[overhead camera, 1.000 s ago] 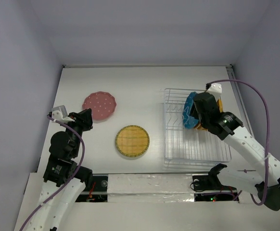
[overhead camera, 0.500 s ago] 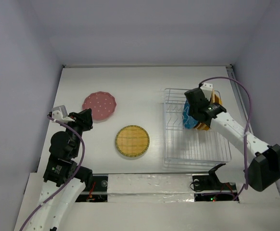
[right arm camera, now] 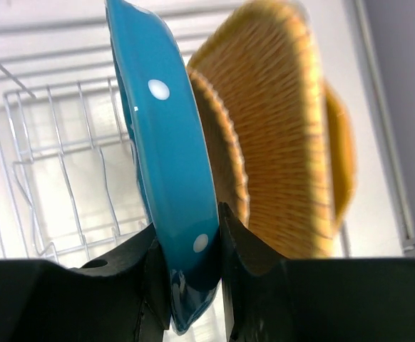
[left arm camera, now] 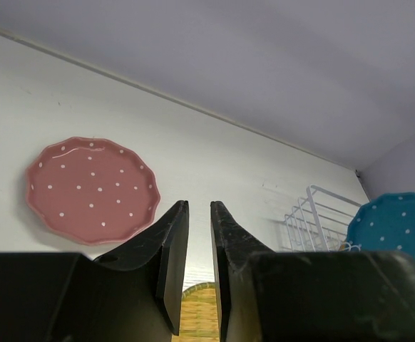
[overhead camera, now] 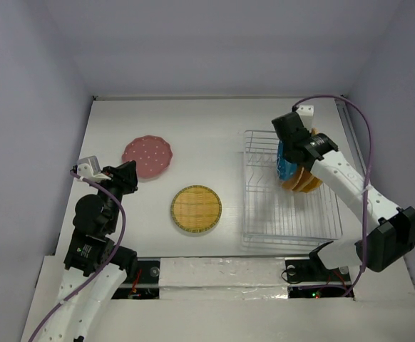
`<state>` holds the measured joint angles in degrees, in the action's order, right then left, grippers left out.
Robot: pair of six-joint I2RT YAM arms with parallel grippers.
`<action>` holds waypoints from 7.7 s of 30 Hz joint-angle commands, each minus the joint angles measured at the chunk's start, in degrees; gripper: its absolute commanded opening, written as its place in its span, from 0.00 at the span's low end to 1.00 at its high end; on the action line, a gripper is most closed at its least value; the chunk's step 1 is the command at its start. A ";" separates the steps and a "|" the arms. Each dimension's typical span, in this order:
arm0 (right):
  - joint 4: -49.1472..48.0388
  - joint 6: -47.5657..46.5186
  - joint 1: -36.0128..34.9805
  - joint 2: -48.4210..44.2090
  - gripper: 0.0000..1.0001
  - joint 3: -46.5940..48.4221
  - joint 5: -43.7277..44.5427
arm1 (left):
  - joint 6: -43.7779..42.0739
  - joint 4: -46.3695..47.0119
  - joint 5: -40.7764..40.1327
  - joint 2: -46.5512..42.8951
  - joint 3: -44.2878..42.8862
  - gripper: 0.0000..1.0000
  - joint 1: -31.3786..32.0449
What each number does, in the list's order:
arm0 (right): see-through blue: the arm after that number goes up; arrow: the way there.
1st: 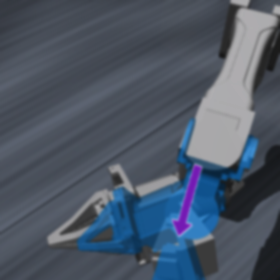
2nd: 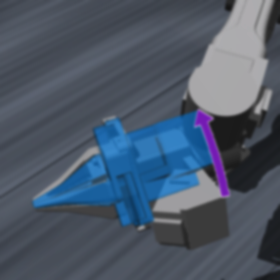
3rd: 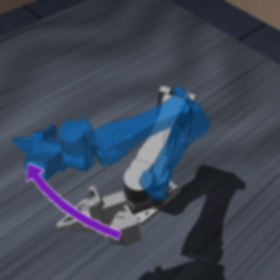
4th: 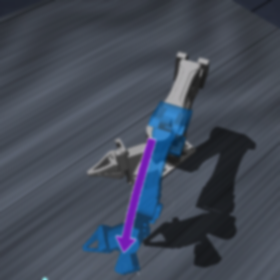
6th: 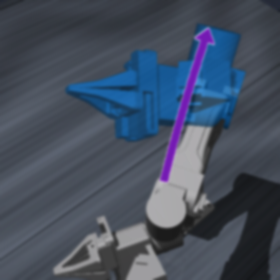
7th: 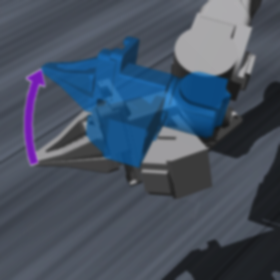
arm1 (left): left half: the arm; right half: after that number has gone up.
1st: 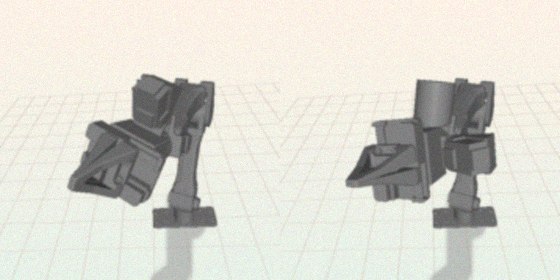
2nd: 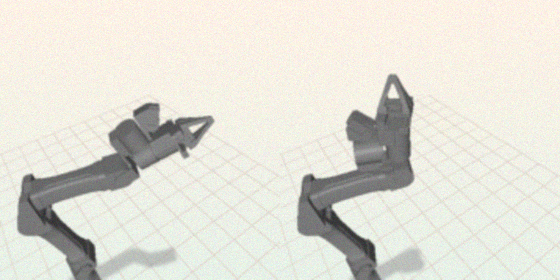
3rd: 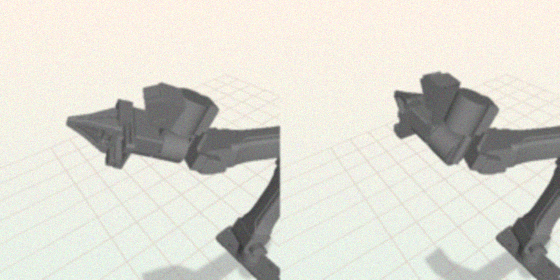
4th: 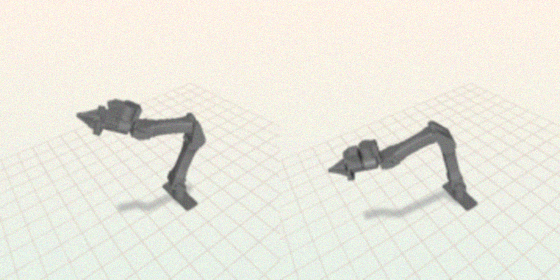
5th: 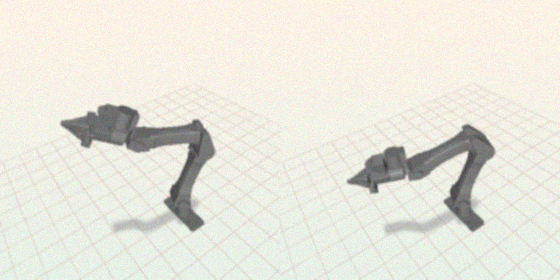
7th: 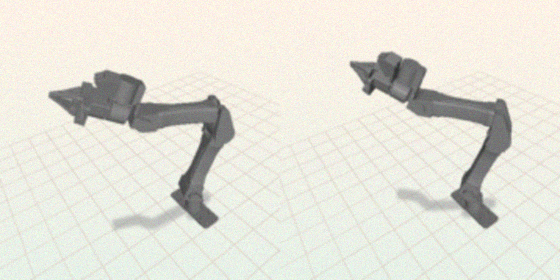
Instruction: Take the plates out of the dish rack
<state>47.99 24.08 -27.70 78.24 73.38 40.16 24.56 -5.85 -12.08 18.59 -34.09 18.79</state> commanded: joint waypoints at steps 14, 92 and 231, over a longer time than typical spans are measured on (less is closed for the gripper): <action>-23.15 2.36 -8.49 -8.64 0.00 9.95 -17.82 | 0.05 1.98 0.21 -0.57 0.34 0.16 0.55; -25.66 18.20 -19.85 51.39 0.00 38.49 -30.66 | 0.23 1.28 0.21 -3.91 0.07 0.30 0.55; -30.60 13.45 -23.27 -6.76 0.15 -15.74 -24.11 | 0.23 0.84 0.21 -1.01 -0.02 0.12 1.08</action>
<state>13.13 38.41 -51.07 78.17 52.75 5.74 24.93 -7.14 -12.08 18.17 -34.09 19.53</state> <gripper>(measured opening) 0.257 0.121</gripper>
